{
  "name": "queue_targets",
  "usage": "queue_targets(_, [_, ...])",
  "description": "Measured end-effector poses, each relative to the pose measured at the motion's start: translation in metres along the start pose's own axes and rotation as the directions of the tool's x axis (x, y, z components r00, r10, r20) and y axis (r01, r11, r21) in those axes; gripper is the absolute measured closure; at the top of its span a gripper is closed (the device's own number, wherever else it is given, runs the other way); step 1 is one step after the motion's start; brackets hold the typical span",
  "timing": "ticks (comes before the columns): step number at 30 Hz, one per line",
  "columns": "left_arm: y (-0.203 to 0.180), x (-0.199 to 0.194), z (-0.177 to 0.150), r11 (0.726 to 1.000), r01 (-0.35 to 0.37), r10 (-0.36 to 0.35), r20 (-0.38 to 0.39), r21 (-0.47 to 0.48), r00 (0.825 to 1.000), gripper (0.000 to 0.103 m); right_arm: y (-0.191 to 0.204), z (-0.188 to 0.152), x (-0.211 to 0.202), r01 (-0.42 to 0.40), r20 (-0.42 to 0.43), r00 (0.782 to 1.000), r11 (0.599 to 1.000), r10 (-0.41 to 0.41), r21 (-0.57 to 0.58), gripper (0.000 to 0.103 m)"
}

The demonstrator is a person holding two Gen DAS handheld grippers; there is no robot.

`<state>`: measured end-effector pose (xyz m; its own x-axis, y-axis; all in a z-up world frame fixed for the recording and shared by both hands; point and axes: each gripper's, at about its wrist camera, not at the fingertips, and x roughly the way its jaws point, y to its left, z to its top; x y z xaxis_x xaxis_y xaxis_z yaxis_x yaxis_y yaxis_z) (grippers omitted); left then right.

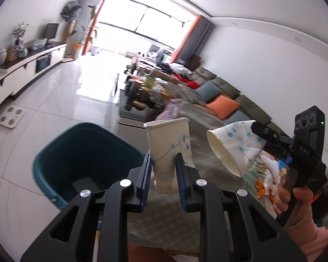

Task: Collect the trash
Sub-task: 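Carry both paper cups to the teal bin and open both tools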

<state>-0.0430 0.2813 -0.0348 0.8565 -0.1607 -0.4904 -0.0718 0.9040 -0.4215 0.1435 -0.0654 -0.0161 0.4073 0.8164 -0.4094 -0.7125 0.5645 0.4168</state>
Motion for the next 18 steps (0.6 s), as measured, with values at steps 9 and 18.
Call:
queue_targets(9, [0.04,-0.005,0.003,0.992,-0.117,0.116,-0.009,-0.052,0.993,0.08,0.024,0.003,0.052,-0.068,-0.076,0.995,0.998,0.067,-0.013,0.051])
queue_targets(18, [0.061,0.006,-0.002,0.978,-0.197,0.193,-0.061,-0.074,0.979,0.08,0.043,0.001,0.094,-0.073,-0.143,0.987,0.997,0.067,-0.04,0.052])
